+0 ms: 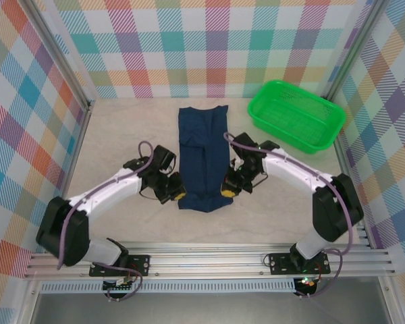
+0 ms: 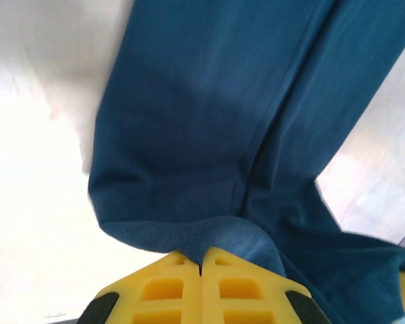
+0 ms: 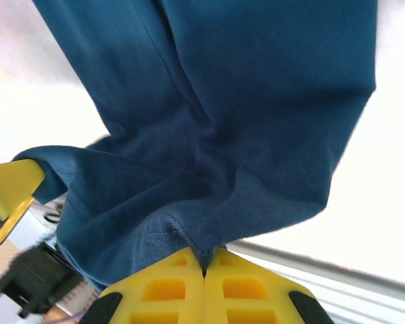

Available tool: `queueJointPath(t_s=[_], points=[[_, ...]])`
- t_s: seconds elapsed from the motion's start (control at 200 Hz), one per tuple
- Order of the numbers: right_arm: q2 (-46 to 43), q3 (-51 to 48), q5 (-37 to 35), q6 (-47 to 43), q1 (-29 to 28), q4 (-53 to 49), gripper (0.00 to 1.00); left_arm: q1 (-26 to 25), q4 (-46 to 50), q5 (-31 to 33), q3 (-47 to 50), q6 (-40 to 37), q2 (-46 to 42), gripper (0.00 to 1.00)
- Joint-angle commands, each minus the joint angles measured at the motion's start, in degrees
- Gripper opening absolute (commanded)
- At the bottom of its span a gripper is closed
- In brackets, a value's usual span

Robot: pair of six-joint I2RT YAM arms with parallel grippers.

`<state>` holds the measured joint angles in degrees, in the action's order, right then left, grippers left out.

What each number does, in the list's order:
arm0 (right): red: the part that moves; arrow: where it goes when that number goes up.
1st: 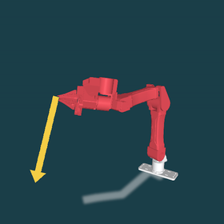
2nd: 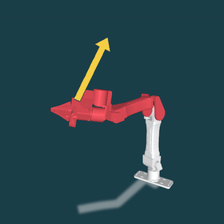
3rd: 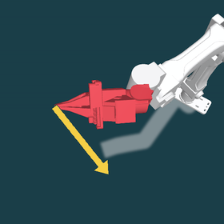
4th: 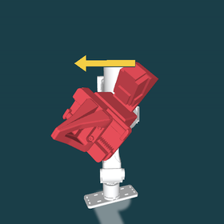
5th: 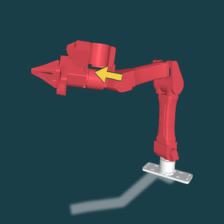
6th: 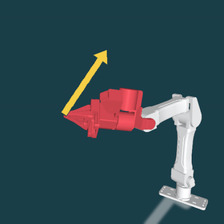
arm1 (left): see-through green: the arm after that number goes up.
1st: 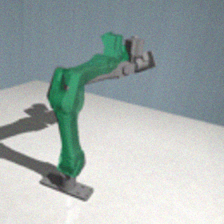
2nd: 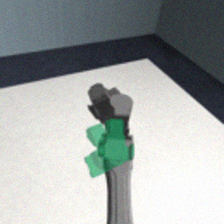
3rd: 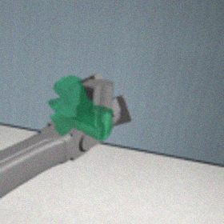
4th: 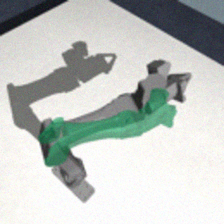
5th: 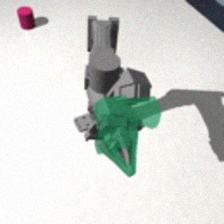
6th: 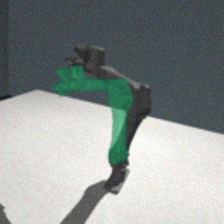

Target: Fold and stack the t-shirts

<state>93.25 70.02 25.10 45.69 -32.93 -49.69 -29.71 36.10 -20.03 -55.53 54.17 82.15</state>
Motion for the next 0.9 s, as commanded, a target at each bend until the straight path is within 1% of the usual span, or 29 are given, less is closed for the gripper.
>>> queueJointPath(t_s=[0.0, 0.09, 0.215, 0.325, 0.435, 0.47, 0.495, 0.505, 0.51, 0.54, 0.56, 0.615, 0.66, 0.695, 0.75, 0.815, 0.855, 0.895], points=[[4.33, 6.8, -1.95, -4.27, 3.21, -4.24, 0.0, 4.33, -2.13, 0.6, -7.05, -2.97, 5.32, 0.0], [8.14, 12.61, -1.86, -5.57, 5.69, -4.66, 0.0, 7.16, -1.73, 0.54, -13.29, -4.81, 10.69, 0.0], [15.07, 20.48, -0.66, -6.87, 8.2, -4.59, 0.0, 9.67, 0.26, 0.76, -21.98, -7.39, 18.21, 0.0], [21.73, 27.29, -0.08, -7.3, 9.76, -4.26, 0.0, 11.3, -0.08, 0.93, -26.43, -7.95, 23.43, 0.0], [28.26, 34.14, -0.7, -7.37, 11.25, -6.08, 0.0, 12.46, -0.31, 0.65, -30.73, -8.27, 28.52, 0.01], [30.11, 35.9, -0.7, -7.37, 11.74, -6.55, 0.0, 12.78, -0.16, 0.44, -32.18, -8.5, 29.98, 0.05], [31.36, 37.01, -0.64, -7.37, 12.1, -6.89, 0.0, 13.0, 0.1, 0.21, -33.49, -8.76, 31.13, 0.14], [31.88, 37.4, -0.6, -7.37, 12.16, -6.95, 0.04, 13.08, 0.18, -0.06, -34.01, -8.98, 31.58, 0.19], [32.02, 37.61, -0.63, -7.37, 12.22, -6.97, 0.05, 13.09, 0.19, -0.17, -34.44, -9.08, 31.8, 0.19], [32.93, 38.62, -0.57, -7.71, 12.52, -6.53, 0.19, 13.25, 0.57, -0.27, -35.82, -9.56, 32.7, 0.36], [33.12, 39.08, -1.14, -8.29, 12.6, -6.04, 0.26, 13.28, 0.83, 0.19, -36.56, -10.31, 33.03, 0.43], [32.61, 39.61, -3.87, -9.59, 12.73, -4.92, 0.4, 13.39, 0.23, 1.91, -36.83, -11.31, 32.09, 0.52], [31.6, 39.55, -5.07, -10.08, 12.88, -4.17, 0.45, 13.69, -0.96, 2.57, -35.77, -10.95, 30.25, 0.58], [30.63, 39.33, -5.94, -10.18, 13.04, -4.01, 0.48, 13.63, -1.59, 3.11, -34.0, -10.6, 28.33, 0.58], [28.09, 37.59, -7.59, -10.19, 13.06, -3.42, 0.49, 13.41, -2.25, 3.83, -30.69, -10.26, 25.07, 0.58], [24.09, 32.0, -8.53, -9.42, 12.98, -1.16, 0.49, 13.28, -2.77, 3.95, -24.71, -9.93, 20.37, 0.55], [21.5, 27.64, -8.36, -8.61, 12.85, 0.8, 0.47, 13.32, -3.96, 3.38, -20.27, -8.84, 17.81, 0.5], [19.15, 23.2, -7.78, -7.94, 12.49, 2.97, 0.44, 13.28, -5.4, 2.29, -15.99, -7.37, 15.69, 0.43]])
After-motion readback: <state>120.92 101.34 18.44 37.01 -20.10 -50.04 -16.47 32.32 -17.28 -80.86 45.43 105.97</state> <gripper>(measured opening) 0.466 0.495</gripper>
